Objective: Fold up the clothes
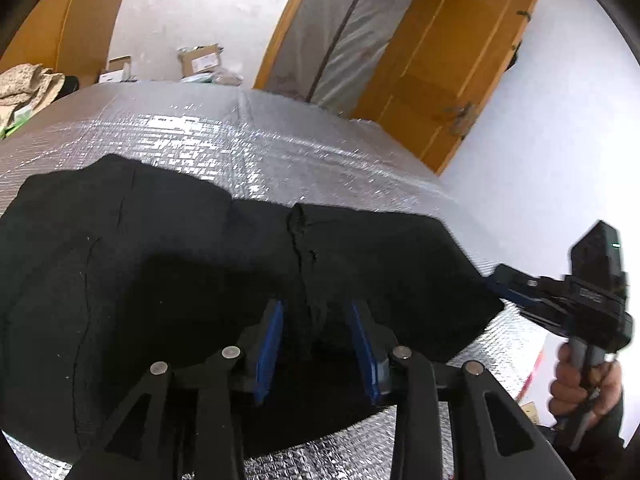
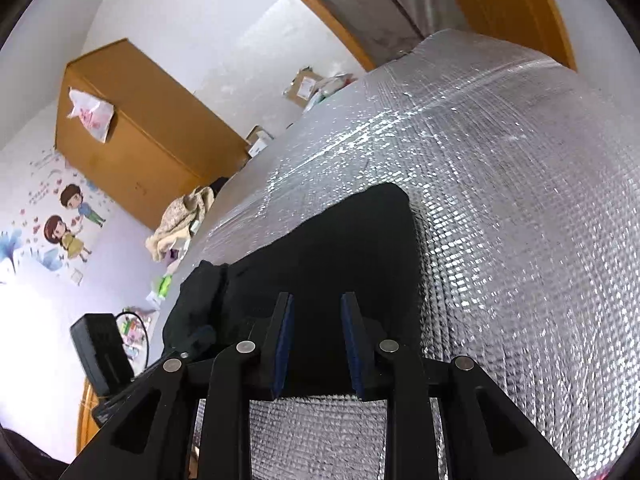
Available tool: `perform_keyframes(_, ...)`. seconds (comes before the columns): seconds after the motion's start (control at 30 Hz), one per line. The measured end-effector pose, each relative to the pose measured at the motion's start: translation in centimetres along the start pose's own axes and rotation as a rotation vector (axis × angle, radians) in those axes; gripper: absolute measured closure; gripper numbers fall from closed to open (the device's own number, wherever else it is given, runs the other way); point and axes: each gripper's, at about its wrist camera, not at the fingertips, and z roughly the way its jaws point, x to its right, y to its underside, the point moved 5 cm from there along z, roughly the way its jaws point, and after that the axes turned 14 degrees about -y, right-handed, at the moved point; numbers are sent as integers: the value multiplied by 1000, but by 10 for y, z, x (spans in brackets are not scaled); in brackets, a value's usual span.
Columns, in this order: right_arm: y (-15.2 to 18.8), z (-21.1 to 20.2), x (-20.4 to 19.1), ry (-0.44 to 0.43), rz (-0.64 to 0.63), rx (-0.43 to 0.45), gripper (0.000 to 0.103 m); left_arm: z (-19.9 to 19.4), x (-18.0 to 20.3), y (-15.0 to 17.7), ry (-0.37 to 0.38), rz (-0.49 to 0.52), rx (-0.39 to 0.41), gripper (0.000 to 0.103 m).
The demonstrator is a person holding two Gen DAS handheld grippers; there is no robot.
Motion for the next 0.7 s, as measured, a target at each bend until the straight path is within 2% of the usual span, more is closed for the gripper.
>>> perform_keyframes(0.2,0,-6,5,-10,-4,4,76,13,12,1,-47,54,-19,64)
perform_keyframes(0.37,1,-8,12,-16,8,9,76,19,28,3,-107,149,-25,65)
perform_keyframes(0.4,2,-9,15,-16,13,10,76,19,30,4,-111,162,-26,70)
perform_keyframes(0.47,1,-12,19,-14,20,20,76,17,30,3,-106,171,-19,97)
perform_keyframes(0.7,-5,-35,23,9,8,83,76,-2,20,-2,-72,136,35,99)
